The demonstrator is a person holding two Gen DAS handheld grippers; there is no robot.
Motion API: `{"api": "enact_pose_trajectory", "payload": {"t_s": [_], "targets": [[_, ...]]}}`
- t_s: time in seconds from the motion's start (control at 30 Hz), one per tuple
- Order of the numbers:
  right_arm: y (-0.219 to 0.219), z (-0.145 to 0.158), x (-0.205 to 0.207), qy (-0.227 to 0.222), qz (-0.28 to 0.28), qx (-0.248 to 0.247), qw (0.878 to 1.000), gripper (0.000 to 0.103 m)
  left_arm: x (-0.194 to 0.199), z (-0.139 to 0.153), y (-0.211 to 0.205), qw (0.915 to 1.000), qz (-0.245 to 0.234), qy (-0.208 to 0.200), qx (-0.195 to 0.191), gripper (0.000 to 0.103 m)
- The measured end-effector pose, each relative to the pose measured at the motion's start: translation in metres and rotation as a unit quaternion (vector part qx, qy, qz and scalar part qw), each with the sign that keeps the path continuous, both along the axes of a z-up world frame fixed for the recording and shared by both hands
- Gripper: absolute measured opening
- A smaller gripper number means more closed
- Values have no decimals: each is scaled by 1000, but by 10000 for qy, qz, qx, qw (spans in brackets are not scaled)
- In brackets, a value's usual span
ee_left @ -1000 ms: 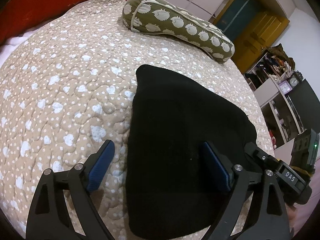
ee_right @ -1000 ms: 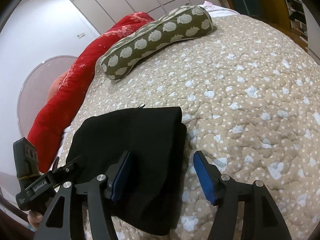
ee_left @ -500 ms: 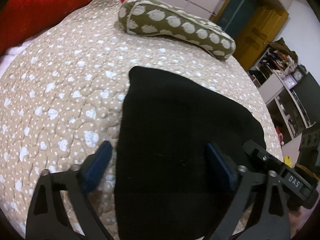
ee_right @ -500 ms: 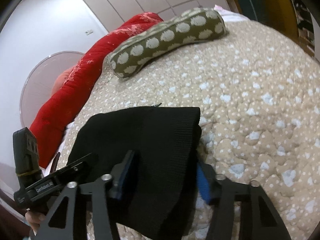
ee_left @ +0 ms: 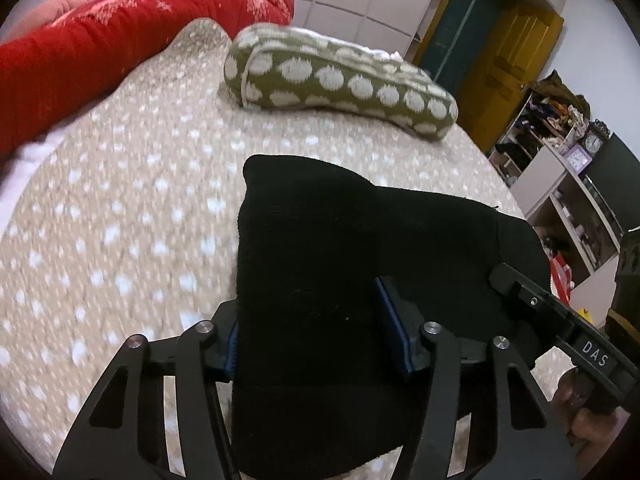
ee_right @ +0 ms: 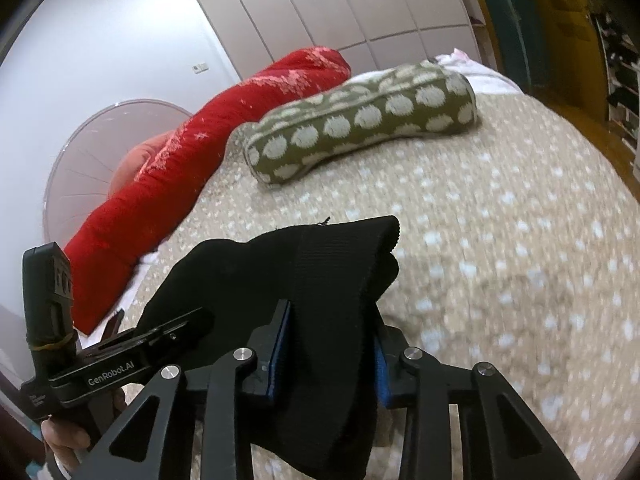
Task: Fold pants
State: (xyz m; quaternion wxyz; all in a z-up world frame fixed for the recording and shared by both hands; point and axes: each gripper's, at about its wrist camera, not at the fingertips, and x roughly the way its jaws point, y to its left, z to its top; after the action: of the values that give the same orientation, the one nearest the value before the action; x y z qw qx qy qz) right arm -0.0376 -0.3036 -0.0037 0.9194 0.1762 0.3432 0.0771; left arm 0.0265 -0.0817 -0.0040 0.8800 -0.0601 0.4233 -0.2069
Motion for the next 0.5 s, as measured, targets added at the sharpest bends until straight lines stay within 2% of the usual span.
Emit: {"api": "enact_pose_trajectory", "payload": {"t_s": [0.2, 0.5], "targets": [[2, 19, 25, -226, 13, -35, 9997, 33, 23, 19, -2, 9997, 104, -217, 35, 56], [2, 24, 41, -243, 19, -43, 9997, 33, 38, 23, -3, 9996, 141, -220, 66, 56]]}}
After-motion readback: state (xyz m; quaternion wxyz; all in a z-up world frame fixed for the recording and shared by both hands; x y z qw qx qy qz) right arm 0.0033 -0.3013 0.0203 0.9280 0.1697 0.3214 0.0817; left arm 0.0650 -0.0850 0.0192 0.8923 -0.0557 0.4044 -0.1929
